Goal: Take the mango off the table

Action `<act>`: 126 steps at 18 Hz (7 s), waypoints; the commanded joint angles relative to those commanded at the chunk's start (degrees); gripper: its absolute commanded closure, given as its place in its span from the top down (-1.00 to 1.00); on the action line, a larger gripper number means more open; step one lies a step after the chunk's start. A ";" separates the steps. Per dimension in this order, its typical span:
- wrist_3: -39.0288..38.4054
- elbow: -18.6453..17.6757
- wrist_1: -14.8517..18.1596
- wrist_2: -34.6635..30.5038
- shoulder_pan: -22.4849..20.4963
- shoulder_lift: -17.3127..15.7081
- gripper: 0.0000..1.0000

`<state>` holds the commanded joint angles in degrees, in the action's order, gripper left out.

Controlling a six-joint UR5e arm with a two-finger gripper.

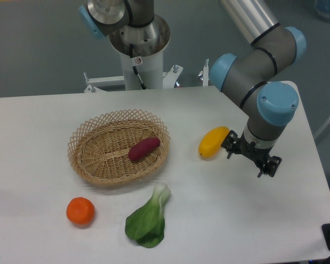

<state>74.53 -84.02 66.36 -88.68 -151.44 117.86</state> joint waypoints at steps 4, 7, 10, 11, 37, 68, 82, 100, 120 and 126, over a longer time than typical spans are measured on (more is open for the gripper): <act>0.00 0.00 0.00 0.00 0.00 0.09 1.00; 0.00 0.00 0.00 0.00 0.00 0.09 1.00; 0.00 0.09 0.00 0.00 0.00 0.00 1.00; 0.00 0.09 0.00 0.00 0.00 0.09 1.00; 9.93 -22.76 -13.88 -0.88 -0.53 -7.38 1.00; 2.81 -26.01 -15.73 -1.84 1.49 -6.51 1.00; 2.81 -25.58 -16.00 -6.85 2.28 -6.06 0.09; 2.64 -16.27 -12.49 -5.72 1.85 -6.59 -0.03; 1.67 -2.55 -9.58 -2.29 1.14 -1.49 0.07; 1.67 -2.81 -9.58 -2.46 1.14 -1.49 0.07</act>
<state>76.20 -86.84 56.78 -91.14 -150.29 116.37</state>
